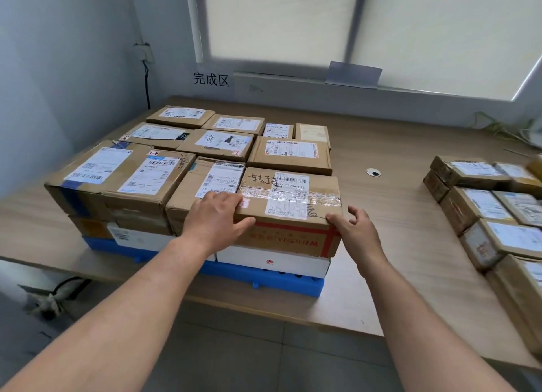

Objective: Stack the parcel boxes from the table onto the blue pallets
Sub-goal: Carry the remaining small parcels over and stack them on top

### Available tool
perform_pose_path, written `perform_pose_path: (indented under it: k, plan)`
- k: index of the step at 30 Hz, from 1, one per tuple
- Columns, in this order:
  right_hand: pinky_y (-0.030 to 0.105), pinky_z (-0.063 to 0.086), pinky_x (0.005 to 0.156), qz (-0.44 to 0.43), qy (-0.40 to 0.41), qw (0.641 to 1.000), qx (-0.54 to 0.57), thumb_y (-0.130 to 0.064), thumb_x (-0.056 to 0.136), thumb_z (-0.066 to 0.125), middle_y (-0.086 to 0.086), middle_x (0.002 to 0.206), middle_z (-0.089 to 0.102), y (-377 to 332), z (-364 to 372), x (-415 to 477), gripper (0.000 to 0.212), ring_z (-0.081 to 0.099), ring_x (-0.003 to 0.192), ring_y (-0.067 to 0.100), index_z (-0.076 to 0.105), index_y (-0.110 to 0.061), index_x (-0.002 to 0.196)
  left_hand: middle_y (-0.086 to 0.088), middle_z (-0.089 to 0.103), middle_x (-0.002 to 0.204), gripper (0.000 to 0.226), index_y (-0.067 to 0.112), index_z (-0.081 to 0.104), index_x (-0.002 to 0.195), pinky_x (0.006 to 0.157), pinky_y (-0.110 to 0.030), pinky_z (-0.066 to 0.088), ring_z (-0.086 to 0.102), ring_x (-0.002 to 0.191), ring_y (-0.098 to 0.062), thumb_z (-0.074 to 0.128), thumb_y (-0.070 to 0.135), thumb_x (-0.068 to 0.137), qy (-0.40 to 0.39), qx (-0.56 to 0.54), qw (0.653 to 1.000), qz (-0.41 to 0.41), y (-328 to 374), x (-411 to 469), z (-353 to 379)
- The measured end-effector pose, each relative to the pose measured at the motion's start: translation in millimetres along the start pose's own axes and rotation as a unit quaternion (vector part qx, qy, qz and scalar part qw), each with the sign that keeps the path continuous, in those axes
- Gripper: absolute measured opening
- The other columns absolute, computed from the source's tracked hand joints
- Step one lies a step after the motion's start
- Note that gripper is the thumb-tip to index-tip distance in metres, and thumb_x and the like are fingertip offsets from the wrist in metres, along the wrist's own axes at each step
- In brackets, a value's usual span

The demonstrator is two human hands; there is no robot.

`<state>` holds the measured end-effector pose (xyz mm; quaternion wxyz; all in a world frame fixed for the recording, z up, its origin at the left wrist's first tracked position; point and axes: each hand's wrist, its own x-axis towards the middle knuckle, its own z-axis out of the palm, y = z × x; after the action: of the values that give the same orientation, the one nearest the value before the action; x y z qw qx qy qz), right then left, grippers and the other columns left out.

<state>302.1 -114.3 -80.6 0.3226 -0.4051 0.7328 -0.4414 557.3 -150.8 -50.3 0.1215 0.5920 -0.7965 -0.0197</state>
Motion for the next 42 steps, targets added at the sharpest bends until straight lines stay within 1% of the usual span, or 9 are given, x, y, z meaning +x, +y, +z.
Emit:
perform_pose_path:
  k: [2, 6, 15, 20, 25, 29, 32, 36, 42]
  plan:
    - [0.039, 0.042, 0.098, -0.04, 0.031, 0.997, -0.057, -0.043, 0.085, 0.064, 0.01, 0.14, 0.048, -4, -4, -2, 0.067, 0.046, 0.126, 0.023, 0.039, -0.018, 0.142, 0.001, 0.045, 0.142, 0.062, 0.022, 0.037, 0.141, 0.106, -0.04, 0.032, 0.038, 0.131, -0.019, 0.046, 0.056, 0.09, 0.012, -0.026, 1.0, 0.001, 1, 1, -1]
    - [0.039, 0.045, 0.096, -0.108, 0.084, 0.979, -0.154, -0.045, 0.088, 0.06, 0.009, 0.137, 0.048, -13, -9, -13, 0.061, 0.049, 0.123, 0.024, 0.043, -0.018, 0.14, -0.002, 0.048, 0.139, 0.058, 0.018, 0.043, 0.138, 0.104, -0.038, 0.034, 0.041, 0.128, -0.021, 0.051, 0.05, 0.09, 0.076, -0.056, 0.995, 0.026, 13, 2, -3]
    - [0.034, 0.044, 0.086, -0.211, 0.155, 0.902, -0.342, -0.024, 0.093, 0.054, 0.004, 0.124, 0.056, -2, -30, -45, 0.035, 0.049, 0.116, 0.021, 0.059, -0.018, 0.127, -0.01, 0.066, 0.114, 0.052, 0.01, 0.063, 0.118, 0.088, -0.044, 0.047, 0.06, 0.107, -0.029, 0.052, 0.046, 0.082, 0.147, -0.079, 0.978, 0.127, 62, -8, 5]
    - [0.036, 0.048, 0.073, -0.261, 0.212, 0.874, -0.351, -0.009, 0.081, 0.064, 0.009, 0.103, 0.065, 14, -53, -48, 0.028, 0.06, 0.095, 0.029, 0.07, -0.013, 0.108, -0.007, 0.068, 0.11, 0.048, 0.012, 0.063, 0.117, 0.086, -0.042, 0.048, 0.061, 0.103, -0.028, 0.053, 0.044, 0.083, 0.143, -0.089, 0.975, 0.147, 93, -13, 5]
    - [0.033, 0.05, 0.064, -0.293, 0.245, 0.855, -0.351, -0.005, 0.071, 0.073, 0.011, 0.092, 0.067, 29, -90, -49, 0.029, 0.063, 0.082, 0.031, 0.072, -0.012, 0.1, -0.007, 0.067, 0.113, 0.044, 0.012, 0.062, 0.119, 0.086, -0.041, 0.048, 0.061, 0.105, -0.028, 0.059, 0.041, 0.085, 0.147, -0.083, 0.972, 0.162, 136, -22, 8]
    - [0.035, 0.052, 0.065, -0.295, 0.249, 0.853, -0.352, -0.005, 0.068, 0.074, 0.01, 0.092, 0.066, 47, -125, -51, 0.032, 0.064, 0.081, 0.032, 0.072, -0.012, 0.099, -0.007, 0.069, 0.108, 0.047, 0.013, 0.064, 0.115, 0.083, -0.041, 0.05, 0.062, 0.101, -0.028, 0.053, 0.044, 0.083, 0.118, -0.081, 0.977, 0.156, 179, -32, 16]
    - [0.037, 0.052, 0.067, -0.283, 0.245, 0.852, -0.367, -0.008, 0.072, 0.072, 0.009, 0.095, 0.066, 63, -160, -56, 0.033, 0.063, 0.084, 0.03, 0.071, -0.013, 0.105, -0.007, 0.07, 0.101, 0.041, 0.011, 0.066, 0.112, 0.077, -0.039, 0.051, 0.065, 0.094, -0.028, 0.064, 0.039, 0.082, 0.122, -0.075, 0.975, 0.169, 222, -42, 22]
    - [0.038, 0.053, 0.069, -0.269, 0.25, 0.85, -0.378, -0.013, 0.077, 0.07, 0.009, 0.1, 0.065, 82, -208, -63, 0.034, 0.062, 0.09, 0.027, 0.069, -0.015, 0.111, -0.007, 0.069, 0.109, 0.042, 0.012, 0.065, 0.117, 0.083, -0.04, 0.048, 0.062, 0.102, -0.028, 0.065, 0.039, 0.084, 0.124, -0.083, 0.972, 0.181, 278, -52, 27]
    - [0.036, 0.052, 0.065, -0.282, 0.269, 0.844, -0.369, -0.01, 0.074, 0.073, 0.011, 0.095, 0.065, 109, -274, -73, 0.033, 0.063, 0.084, 0.028, 0.069, -0.011, 0.107, -0.003, 0.062, 0.123, 0.049, 0.017, 0.058, 0.127, 0.092, -0.037, 0.042, 0.054, 0.115, -0.024, 0.055, 0.046, 0.089, 0.115, -0.078, 0.97, 0.202, 355, -69, 38]
